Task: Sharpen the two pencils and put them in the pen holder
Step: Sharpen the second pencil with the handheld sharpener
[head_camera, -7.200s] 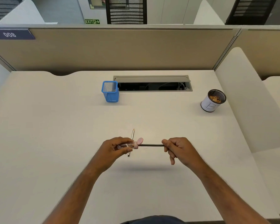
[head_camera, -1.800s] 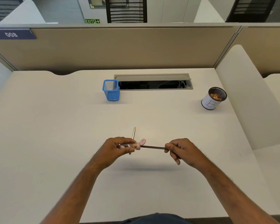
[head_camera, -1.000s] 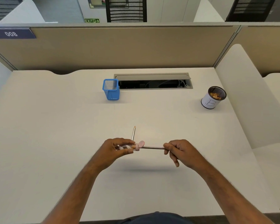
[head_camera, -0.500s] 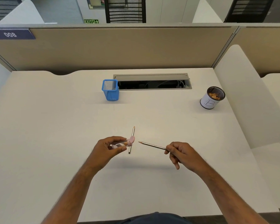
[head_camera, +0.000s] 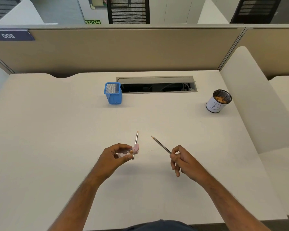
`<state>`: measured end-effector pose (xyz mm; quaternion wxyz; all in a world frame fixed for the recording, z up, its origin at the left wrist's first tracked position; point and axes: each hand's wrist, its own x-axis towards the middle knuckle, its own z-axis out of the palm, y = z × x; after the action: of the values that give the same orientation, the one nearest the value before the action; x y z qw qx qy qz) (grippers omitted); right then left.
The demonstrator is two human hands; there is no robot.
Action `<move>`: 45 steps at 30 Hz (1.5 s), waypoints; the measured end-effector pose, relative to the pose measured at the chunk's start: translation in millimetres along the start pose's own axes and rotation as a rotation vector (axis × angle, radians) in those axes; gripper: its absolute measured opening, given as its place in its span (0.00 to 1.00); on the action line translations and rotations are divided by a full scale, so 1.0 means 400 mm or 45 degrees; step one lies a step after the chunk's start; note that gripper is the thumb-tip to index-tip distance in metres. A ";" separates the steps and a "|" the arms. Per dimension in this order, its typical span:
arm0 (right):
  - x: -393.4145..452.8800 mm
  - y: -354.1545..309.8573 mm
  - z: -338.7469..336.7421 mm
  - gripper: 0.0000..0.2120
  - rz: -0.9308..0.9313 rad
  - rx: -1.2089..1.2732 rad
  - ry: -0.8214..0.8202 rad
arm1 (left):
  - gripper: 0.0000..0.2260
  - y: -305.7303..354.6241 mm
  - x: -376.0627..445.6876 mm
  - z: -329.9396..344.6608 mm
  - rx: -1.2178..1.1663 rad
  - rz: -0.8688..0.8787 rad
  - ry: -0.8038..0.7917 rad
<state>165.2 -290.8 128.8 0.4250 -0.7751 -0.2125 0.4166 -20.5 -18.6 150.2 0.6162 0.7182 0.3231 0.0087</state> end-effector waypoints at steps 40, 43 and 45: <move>0.207 0.051 0.050 0.23 0.344 -0.802 0.247 | 0.07 -0.007 0.044 0.027 0.073 -0.111 -0.080; 0.202 0.051 0.050 0.26 0.331 -0.759 0.275 | 0.08 -0.008 0.046 0.027 0.077 -0.117 -0.075; 0.198 0.051 0.055 0.26 0.266 -0.764 0.331 | 0.07 -0.009 0.044 0.028 0.083 -0.121 -0.066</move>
<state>191.3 -237.3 68.6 0.1565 -0.9297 -0.1891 0.2746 -3.7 -19.9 137.7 0.6003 0.7218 0.3408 -0.0497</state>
